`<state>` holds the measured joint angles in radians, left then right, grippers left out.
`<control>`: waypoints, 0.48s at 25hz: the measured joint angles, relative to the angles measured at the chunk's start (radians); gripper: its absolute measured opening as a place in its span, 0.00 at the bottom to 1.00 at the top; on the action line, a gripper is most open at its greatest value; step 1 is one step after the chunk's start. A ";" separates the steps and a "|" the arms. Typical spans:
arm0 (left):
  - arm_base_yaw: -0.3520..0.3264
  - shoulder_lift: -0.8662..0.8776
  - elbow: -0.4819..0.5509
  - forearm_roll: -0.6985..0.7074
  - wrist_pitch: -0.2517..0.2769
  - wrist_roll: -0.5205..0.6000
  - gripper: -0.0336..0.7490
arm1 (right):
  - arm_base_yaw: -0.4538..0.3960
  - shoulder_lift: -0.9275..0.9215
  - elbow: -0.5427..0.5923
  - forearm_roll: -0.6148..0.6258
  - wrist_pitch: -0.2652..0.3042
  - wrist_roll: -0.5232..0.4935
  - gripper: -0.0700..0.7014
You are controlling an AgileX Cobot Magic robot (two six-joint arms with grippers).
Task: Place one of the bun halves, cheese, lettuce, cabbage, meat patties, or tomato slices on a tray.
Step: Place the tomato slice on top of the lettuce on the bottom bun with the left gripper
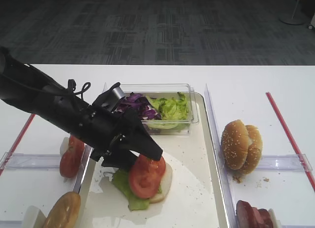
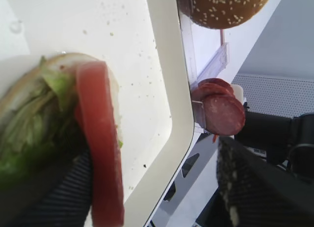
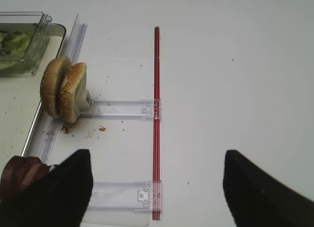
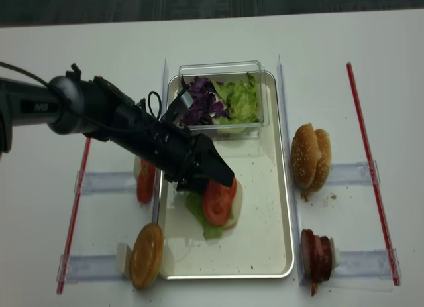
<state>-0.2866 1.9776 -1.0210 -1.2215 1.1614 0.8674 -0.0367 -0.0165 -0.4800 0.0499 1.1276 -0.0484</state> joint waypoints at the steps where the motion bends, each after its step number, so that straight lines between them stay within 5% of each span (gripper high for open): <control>1: 0.000 0.000 0.000 0.007 0.000 -0.002 0.63 | 0.000 0.000 0.000 0.000 0.000 0.000 0.83; 12: 0.000 0.002 0.000 0.018 0.000 -0.010 0.69 | 0.000 0.000 0.000 0.000 0.000 0.000 0.83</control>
<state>-0.2866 1.9792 -1.0210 -1.2035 1.1614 0.8577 -0.0367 -0.0165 -0.4800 0.0499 1.1276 -0.0484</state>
